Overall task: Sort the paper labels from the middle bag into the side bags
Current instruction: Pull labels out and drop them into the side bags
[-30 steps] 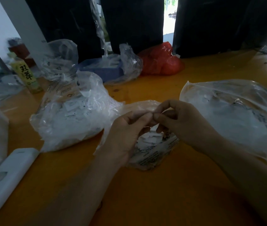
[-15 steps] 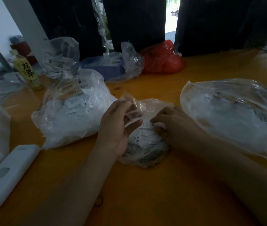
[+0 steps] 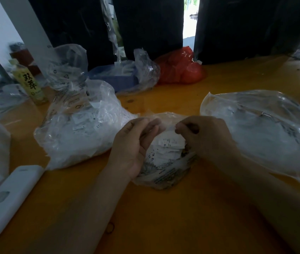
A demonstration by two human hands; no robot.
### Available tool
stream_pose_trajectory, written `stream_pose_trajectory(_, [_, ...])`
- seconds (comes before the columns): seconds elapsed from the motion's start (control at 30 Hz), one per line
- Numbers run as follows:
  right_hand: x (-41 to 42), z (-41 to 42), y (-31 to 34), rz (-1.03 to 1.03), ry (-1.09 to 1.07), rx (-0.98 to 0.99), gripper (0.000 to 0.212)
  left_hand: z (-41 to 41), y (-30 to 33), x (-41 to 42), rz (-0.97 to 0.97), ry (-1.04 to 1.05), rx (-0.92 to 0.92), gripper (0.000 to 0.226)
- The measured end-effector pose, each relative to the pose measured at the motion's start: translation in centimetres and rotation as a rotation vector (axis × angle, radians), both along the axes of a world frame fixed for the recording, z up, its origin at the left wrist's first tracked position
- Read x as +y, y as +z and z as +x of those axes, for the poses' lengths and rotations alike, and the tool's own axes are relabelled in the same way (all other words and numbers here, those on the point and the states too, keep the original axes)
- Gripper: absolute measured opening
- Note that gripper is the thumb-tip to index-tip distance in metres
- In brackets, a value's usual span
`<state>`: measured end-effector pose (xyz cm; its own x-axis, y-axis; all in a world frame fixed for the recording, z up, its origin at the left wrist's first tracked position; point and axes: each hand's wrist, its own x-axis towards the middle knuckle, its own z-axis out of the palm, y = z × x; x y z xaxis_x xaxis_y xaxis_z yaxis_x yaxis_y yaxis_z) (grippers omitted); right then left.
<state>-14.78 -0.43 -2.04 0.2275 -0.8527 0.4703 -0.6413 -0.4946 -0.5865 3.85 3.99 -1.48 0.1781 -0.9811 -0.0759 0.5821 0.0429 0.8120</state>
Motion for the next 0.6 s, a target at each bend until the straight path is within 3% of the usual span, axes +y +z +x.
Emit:
stream_pose_trajectory(0.07, [0.0, -0.1, 0.2, 0.018, -0.031, -0.099, 0.026, 0.0, -0.2, -0.2, 0.001, 0.011, -0.009, 0.021])
stream_pose_trajectory(0.2, [-0.1, -0.3, 0.3, 0.015, -0.079, -0.252, 0.007, 0.1, -0.3, 0.1, 0.016, 0.009, -0.094, 0.015])
stream_pose_trajectory(0.5, [0.3, 0.2, 0.8, 0.056, 0.17, 0.019, 0.035, -0.5, -1.0, 0.9, -0.107, -0.063, -0.801, 0.029])
stream_pose_trajectory(0.6, [0.2, -0.1, 0.5, 0.039, 0.15, -0.01, 0.018, -0.2, -1.2, 0.8, -0.105, -0.042, -0.873, 0.025])
